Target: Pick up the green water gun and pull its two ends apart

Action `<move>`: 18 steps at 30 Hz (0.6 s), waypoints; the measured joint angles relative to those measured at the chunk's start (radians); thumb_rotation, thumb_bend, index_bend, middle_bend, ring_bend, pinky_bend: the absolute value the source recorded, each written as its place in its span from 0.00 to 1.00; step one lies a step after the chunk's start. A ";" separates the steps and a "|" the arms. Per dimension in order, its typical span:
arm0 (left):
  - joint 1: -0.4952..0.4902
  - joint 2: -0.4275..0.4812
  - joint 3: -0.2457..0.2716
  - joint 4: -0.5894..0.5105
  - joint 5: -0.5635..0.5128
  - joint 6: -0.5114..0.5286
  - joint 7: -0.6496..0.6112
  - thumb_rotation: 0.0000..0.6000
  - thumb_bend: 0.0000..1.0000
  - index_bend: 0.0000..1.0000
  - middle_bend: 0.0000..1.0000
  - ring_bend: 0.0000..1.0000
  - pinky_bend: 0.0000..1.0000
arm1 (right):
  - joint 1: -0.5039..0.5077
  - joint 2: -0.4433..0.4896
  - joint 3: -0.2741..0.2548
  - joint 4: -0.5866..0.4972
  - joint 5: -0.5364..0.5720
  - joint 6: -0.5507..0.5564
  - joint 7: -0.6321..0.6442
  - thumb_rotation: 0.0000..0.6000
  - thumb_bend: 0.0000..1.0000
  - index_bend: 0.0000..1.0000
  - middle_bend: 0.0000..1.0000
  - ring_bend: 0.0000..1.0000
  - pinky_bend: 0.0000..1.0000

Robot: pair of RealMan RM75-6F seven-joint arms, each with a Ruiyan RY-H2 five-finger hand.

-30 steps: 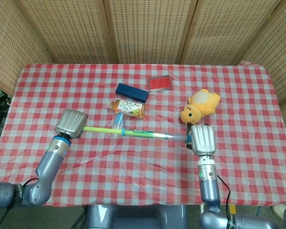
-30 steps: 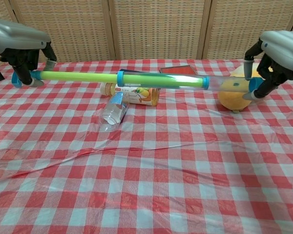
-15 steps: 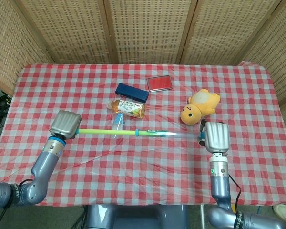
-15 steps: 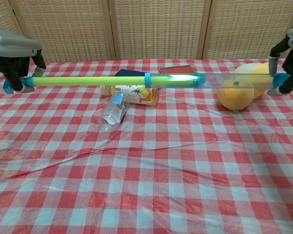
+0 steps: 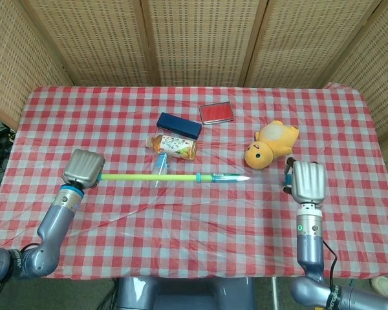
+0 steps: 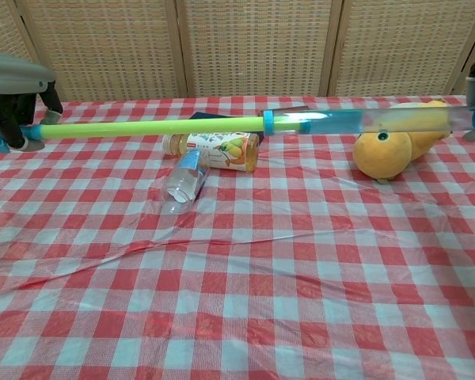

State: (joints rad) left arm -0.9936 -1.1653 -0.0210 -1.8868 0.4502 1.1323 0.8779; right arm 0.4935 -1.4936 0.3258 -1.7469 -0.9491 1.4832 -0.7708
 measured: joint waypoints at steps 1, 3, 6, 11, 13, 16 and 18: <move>0.001 0.003 0.001 0.000 -0.001 0.000 0.001 1.00 0.58 0.85 0.97 0.86 0.77 | -0.001 0.005 0.002 0.001 0.003 0.000 0.001 1.00 0.35 0.71 1.00 1.00 0.63; 0.004 0.008 0.003 0.000 -0.002 -0.001 0.001 1.00 0.58 0.85 0.97 0.86 0.77 | -0.002 0.013 0.004 0.004 0.009 0.000 0.004 1.00 0.35 0.71 1.00 1.00 0.63; 0.006 0.013 0.003 0.002 -0.001 -0.008 -0.002 1.00 0.58 0.85 0.97 0.86 0.77 | -0.003 0.021 0.006 0.008 0.018 -0.002 0.009 1.00 0.35 0.71 1.00 1.00 0.63; 0.011 0.013 0.007 0.007 0.007 -0.015 -0.005 1.00 0.58 0.85 0.97 0.86 0.77 | -0.005 0.031 0.005 0.014 0.030 -0.007 0.016 1.00 0.34 0.71 1.00 1.00 0.63; 0.012 0.011 0.007 0.007 0.011 -0.014 -0.006 1.00 0.58 0.85 0.97 0.86 0.77 | -0.005 0.034 0.004 0.014 0.031 -0.006 0.020 1.00 0.34 0.71 1.00 1.00 0.63; 0.013 0.011 0.005 0.005 0.017 -0.010 -0.006 1.00 0.58 0.85 0.97 0.86 0.77 | -0.005 0.037 0.004 0.016 0.031 -0.005 0.025 1.00 0.34 0.71 1.00 1.00 0.63; 0.014 0.013 0.003 0.004 0.019 -0.009 -0.008 1.00 0.57 0.83 0.96 0.86 0.77 | -0.005 0.039 0.004 0.015 0.033 -0.006 0.028 1.00 0.33 0.69 1.00 1.00 0.63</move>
State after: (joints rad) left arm -0.9793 -1.1524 -0.0183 -1.8833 0.4693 1.1231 0.8696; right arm 0.4886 -1.4547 0.3302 -1.7316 -0.9164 1.4776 -0.7430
